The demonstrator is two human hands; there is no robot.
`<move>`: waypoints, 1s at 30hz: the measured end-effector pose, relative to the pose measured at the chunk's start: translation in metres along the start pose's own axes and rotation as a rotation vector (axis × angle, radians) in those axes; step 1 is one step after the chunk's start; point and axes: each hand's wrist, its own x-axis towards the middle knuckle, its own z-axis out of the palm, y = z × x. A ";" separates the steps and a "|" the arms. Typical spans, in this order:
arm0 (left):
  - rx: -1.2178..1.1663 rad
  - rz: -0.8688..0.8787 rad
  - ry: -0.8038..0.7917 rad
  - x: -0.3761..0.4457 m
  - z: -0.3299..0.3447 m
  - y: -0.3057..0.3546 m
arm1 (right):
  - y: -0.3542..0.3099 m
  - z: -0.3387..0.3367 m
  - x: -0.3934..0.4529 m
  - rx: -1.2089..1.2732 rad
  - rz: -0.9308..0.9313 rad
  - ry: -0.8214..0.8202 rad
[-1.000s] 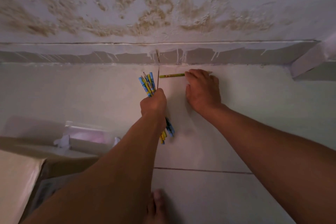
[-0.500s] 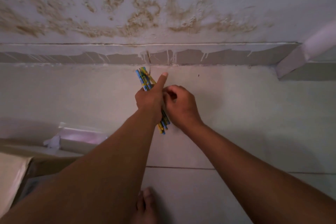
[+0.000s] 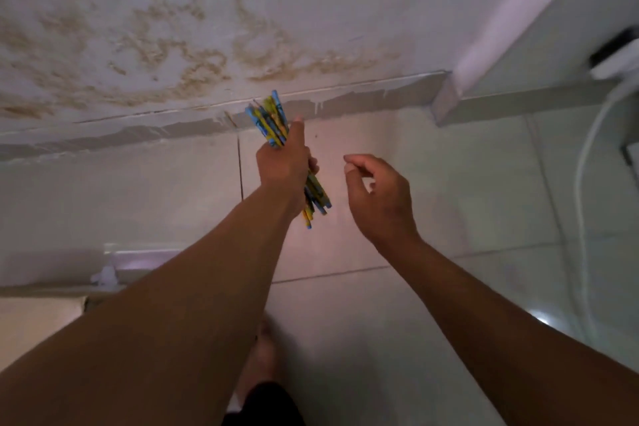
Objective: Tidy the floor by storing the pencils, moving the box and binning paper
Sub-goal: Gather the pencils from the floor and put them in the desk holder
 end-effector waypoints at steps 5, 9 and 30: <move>0.345 0.189 -0.078 -0.094 0.016 0.048 | -0.063 -0.100 -0.028 -0.240 -0.096 0.106; 0.494 0.309 -0.220 -0.198 0.034 0.111 | -0.135 -0.189 -0.050 -0.318 -0.069 0.150; 0.318 0.744 -0.629 -0.675 0.238 0.444 | -0.432 -0.702 -0.085 -0.293 -0.095 0.627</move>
